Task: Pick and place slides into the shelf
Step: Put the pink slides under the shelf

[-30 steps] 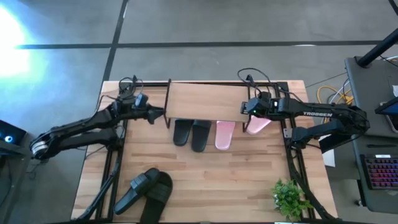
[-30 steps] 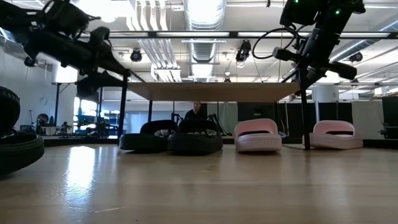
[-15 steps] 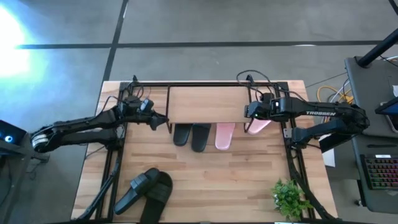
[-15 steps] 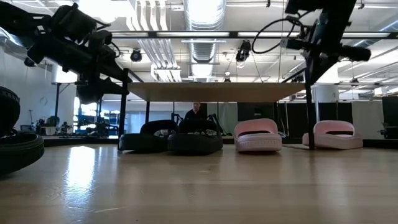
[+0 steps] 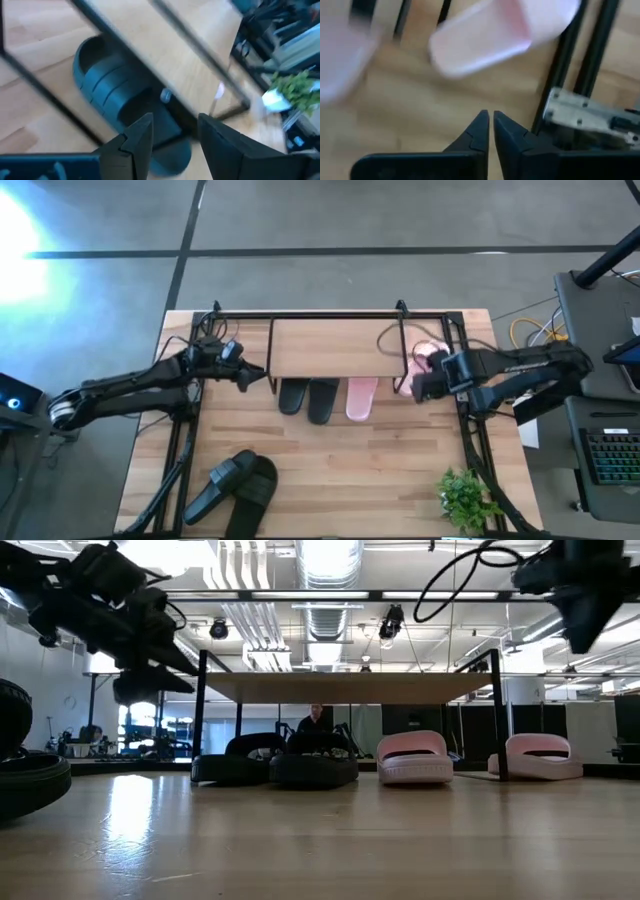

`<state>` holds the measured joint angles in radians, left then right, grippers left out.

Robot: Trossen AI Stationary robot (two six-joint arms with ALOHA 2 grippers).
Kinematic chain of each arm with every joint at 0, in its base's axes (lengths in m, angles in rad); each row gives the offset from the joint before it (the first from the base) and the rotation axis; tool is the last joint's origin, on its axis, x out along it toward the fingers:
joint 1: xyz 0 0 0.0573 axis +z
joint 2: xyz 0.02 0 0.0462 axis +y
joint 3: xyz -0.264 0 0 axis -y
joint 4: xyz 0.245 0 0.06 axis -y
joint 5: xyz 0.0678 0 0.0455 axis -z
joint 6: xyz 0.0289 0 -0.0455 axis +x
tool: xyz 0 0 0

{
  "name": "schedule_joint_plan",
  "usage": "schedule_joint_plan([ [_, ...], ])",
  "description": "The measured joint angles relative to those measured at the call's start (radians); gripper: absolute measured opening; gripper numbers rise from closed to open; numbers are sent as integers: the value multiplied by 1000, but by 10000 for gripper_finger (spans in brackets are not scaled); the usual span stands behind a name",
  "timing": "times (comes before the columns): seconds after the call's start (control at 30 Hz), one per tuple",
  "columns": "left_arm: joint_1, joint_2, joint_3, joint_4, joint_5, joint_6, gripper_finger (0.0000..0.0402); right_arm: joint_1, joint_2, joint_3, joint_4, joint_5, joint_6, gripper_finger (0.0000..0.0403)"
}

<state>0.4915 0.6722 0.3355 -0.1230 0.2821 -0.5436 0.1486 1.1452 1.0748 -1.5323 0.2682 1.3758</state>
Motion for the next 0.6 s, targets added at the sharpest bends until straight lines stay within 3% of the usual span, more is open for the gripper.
schedule_joint_plan([
  [0.17, 0, -102, 0, -136, 1, 10, 141, 194, 36, 5, 1, -19, 36, 63],
  [0.37, 0, -206, 0, -236, 1, 10, 141, 420, 162, 95, -1, 144, 38, 115],
  [0.6, 0, -334, 0, -253, 2, 60, 141, 502, 328, 96, -38, 207, 19, 157],
])
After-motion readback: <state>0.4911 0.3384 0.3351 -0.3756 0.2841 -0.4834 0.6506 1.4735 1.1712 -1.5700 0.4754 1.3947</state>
